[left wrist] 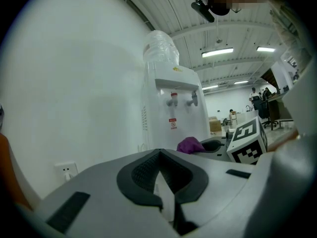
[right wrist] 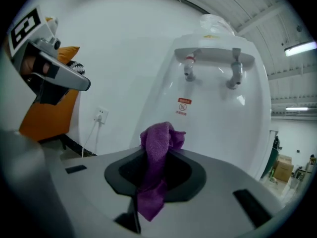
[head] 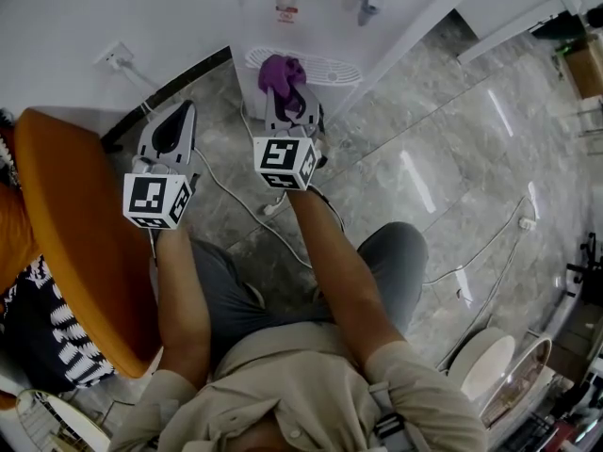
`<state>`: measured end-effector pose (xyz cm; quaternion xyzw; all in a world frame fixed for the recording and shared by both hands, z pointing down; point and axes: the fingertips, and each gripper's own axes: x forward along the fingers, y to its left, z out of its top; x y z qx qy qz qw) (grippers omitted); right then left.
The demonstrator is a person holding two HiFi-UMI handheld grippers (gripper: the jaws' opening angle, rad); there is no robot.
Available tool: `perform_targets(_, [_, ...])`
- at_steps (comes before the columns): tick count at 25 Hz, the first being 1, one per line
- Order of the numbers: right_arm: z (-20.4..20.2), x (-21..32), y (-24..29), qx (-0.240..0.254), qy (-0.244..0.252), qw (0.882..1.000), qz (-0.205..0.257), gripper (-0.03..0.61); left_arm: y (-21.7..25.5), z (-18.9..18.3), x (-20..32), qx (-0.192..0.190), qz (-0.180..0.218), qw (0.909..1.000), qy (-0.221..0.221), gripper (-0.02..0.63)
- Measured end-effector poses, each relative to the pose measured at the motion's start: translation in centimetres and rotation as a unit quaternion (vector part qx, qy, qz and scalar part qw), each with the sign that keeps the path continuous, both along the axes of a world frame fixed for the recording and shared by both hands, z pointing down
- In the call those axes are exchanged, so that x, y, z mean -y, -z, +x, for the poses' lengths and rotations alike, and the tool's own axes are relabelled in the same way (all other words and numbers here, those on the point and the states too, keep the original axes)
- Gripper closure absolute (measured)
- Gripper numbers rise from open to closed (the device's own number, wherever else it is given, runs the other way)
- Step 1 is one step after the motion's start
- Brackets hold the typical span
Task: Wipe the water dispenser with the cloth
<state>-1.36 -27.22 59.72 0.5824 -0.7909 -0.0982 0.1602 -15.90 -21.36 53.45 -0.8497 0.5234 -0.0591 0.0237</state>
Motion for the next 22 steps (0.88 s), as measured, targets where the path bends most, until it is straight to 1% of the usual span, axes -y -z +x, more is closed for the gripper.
perform_targets(2, [-0.4, 0.2, 0.0, -0.001, 0.006, 1.000, -0.003, 0.489, 0.1, -0.1, 0.0, 0.000, 0.001, 1.0000, 0.001, 0.598])
perform_targets(4, [0.0, 0.1, 0.0, -0.005, 0.007, 1.000, -0.003, 0.489, 0.1, -0.2, -0.1, 0.000, 0.001, 1.0000, 0.001, 0.598])
perform_targets(7, [2.1, -0.4, 0.1, -0.010, -0.009, 1.000, 0.001, 0.489, 0.1, 0.0, -0.2, -0.001, 0.001, 1.0000, 0.000, 0.598])
perform_targets(11, [8.0, -0.9, 0.1, 0.010, -0.071, 0.997, 0.003, 0.489, 0.1, 0.5, -0.2, -0.001, 0.001, 1.0000, -0.006, 0.598])
perform_targets(14, [13.6, -1.3, -0.5, 0.038, -0.137, 0.990, -0.012, 0.489, 0.1, 1.0, -0.2, -0.001, 0.001, 0.9999, -0.010, 0.598])
perform_targets(16, [16.5, -1.4, -0.8, 0.048, -0.170, 0.984, -0.023, 0.489, 0.1, 1.2, -0.2, -0.001, 0.002, 0.9999, -0.012, 0.598])
perform_targets(18, [17.5, -1.5, -0.2, 0.041, -0.178, 0.983, -0.018, 0.489, 0.1, 1.4, -0.2, -0.002, 0.003, 0.9999, -0.013, 0.598])
perform_targets(22, [16.9, -0.7, 2.0, 0.037, -0.167, 0.985, 0.000, 0.491, 0.1, 1.8, -0.1, -0.006, 0.002, 0.9999, -0.012, 0.598])
